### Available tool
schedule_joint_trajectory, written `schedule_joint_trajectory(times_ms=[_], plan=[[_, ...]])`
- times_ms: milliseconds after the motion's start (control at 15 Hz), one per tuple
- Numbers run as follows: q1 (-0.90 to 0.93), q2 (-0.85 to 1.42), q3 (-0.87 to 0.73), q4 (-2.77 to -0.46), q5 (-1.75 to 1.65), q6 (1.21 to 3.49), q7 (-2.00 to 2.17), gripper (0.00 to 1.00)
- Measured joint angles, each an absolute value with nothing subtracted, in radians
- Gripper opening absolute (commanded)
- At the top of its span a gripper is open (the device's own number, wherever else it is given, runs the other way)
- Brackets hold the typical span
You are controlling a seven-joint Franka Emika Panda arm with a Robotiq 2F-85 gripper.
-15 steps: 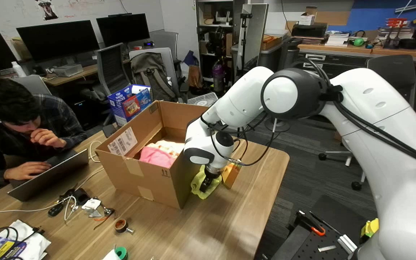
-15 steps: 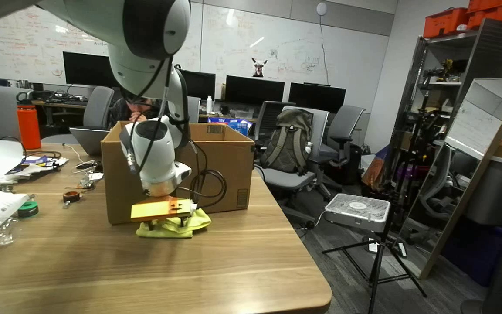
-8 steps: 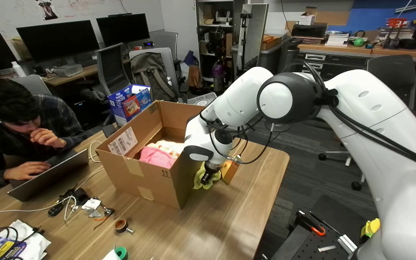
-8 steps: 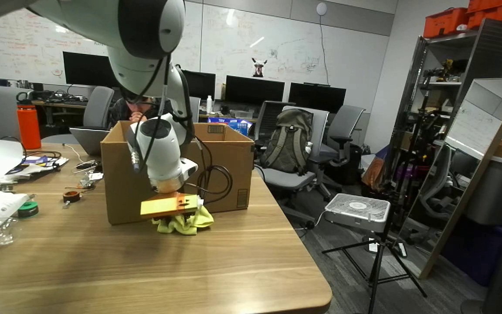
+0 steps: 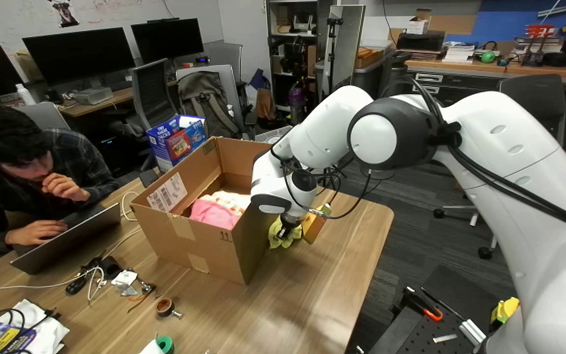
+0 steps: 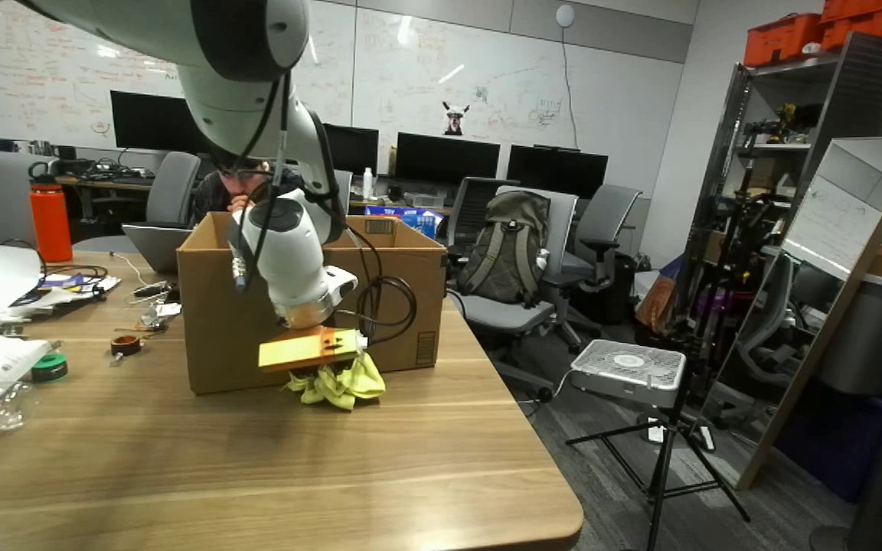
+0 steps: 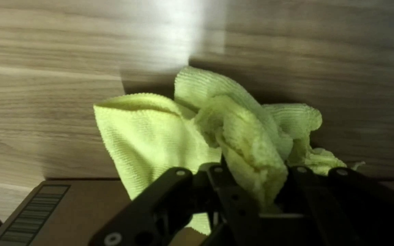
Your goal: Put the clothes and towels in the box
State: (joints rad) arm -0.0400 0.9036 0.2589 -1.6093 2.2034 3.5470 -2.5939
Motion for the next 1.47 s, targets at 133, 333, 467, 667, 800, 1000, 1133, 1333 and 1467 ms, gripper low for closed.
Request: schedule_joint_trajectory(times_ms=[133, 333, 467, 667, 800, 1000, 1133, 1333, 1467], plan=[[-0.024, 0.87, 0.232, -1.623, 2.204, 3.549, -2.573, 0.05], [0.004, 0.809, 0.188, -1.654, 2.204, 3.55, -2.541, 0.05], [0.028, 0.765, 0.154, -1.679, 2.204, 3.55, -2.52, 0.05], [0.057, 0.694, 0.114, -1.728, 2.204, 3.55, -2.499, 0.05], [0.069, 0.638, 0.103, -1.77, 2.206, 3.55, -2.489, 0.05], [0.074, 0.546, 0.109, -1.836, 2.226, 3.55, -2.487, 0.05], [0.074, 0.483, 0.125, -1.882, 2.253, 3.55, -2.487, 0.05], [0.072, 0.386, 0.165, -1.949, 2.309, 3.549, -2.488, 0.05], [0.068, 0.329, 0.198, -1.988, 2.348, 3.547, -2.489, 0.05]])
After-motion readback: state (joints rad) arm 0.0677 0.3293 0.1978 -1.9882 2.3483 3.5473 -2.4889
